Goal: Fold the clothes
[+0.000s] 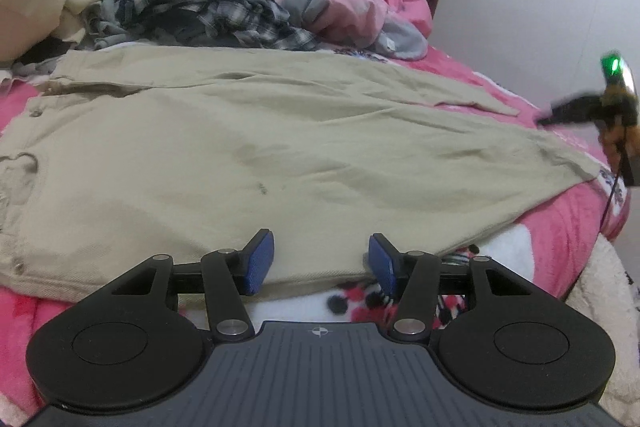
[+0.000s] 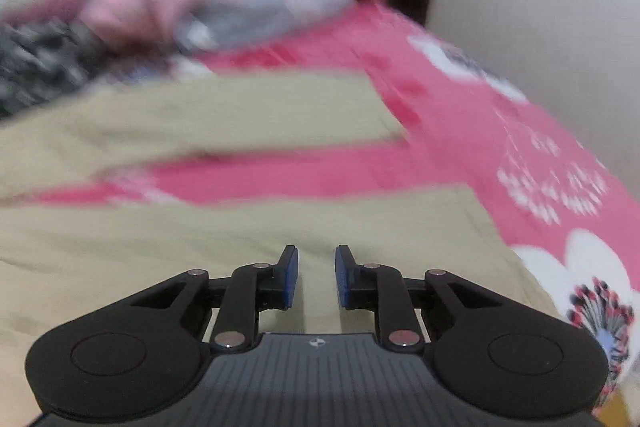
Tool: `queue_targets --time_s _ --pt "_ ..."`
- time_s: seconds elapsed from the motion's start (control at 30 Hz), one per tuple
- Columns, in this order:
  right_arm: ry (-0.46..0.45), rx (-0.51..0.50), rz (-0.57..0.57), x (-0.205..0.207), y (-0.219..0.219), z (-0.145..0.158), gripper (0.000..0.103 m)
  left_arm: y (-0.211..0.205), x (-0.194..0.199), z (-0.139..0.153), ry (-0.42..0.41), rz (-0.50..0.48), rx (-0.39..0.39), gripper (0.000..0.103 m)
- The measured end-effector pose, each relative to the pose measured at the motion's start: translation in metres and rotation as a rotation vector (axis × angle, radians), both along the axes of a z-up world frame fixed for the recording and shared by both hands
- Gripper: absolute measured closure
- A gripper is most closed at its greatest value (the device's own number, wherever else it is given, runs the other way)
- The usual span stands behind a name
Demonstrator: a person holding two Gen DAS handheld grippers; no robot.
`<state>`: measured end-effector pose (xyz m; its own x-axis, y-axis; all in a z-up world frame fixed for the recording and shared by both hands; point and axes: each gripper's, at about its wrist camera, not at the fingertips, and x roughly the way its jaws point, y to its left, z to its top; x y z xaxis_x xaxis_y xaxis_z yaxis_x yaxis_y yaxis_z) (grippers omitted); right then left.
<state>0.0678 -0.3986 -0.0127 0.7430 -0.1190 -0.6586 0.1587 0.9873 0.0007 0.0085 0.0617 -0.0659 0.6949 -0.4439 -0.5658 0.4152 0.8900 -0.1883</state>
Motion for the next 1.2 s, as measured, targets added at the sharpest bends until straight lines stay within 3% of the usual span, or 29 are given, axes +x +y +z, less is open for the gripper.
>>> queue_targets --time_s 0.07,0.17,0.27,0.37,0.43,0.57,0.7,0.8,0.87,0.93,0.97,1.0,1.1,1.2 --pt "-0.072 0.078 0.138 -0.005 0.055 0.021 0.081 0.005 -0.004 0.001 -0.003 0.012 -0.001 0.050" --pt "-0.092 0.269 0.421 0.003 0.146 0.027 0.081 0.014 -0.011 0.002 -0.004 0.038 -0.005 0.050" --pt "0.005 0.424 0.596 0.010 0.225 -0.001 0.082 0.023 -0.022 0.001 -0.003 0.065 0.008 0.050" --pt "0.099 0.361 0.635 -0.015 0.274 -0.047 0.081 0.037 -0.033 -0.005 0.022 0.085 0.022 0.050" --pt "0.003 0.286 0.643 -0.057 0.273 -0.058 0.081 0.051 -0.041 -0.006 0.031 0.091 -0.013 0.050" --pt "0.001 0.271 0.655 -0.109 0.253 -0.049 0.081 0.074 -0.056 0.005 0.015 0.093 -0.073 0.050" --pt "-0.035 0.241 0.623 -0.097 0.241 -0.022 0.080 0.078 -0.050 0.031 -0.093 0.057 -0.106 0.048" --pt "-0.107 0.256 0.620 -0.054 0.264 -0.011 0.080 0.057 -0.018 0.036 -0.163 0.048 -0.027 0.046" --pt "-0.095 0.271 0.607 -0.032 0.284 -0.020 0.080 0.046 0.007 0.022 -0.139 0.072 0.039 0.046" --pt "-0.031 0.266 0.604 -0.017 0.301 -0.039 0.080 0.051 0.019 0.003 -0.042 0.136 0.093 0.049" --pt "0.013 0.268 0.616 -0.020 0.308 -0.051 0.079 0.057 0.021 -0.006 0.001 0.167 0.102 0.049" --pt "0.017 0.268 0.642 -0.033 0.313 -0.058 0.079 0.069 0.012 -0.006 -0.015 0.165 0.049 0.049" --pt "-0.093 0.177 0.812 -0.091 0.323 -0.058 0.079 0.090 -0.012 -0.003 -0.036 0.164 0.027 0.051" --pt "-0.103 0.239 0.870 -0.102 0.311 -0.046 0.080 0.093 -0.024 -0.002 -0.069 0.149 0.047 0.051"
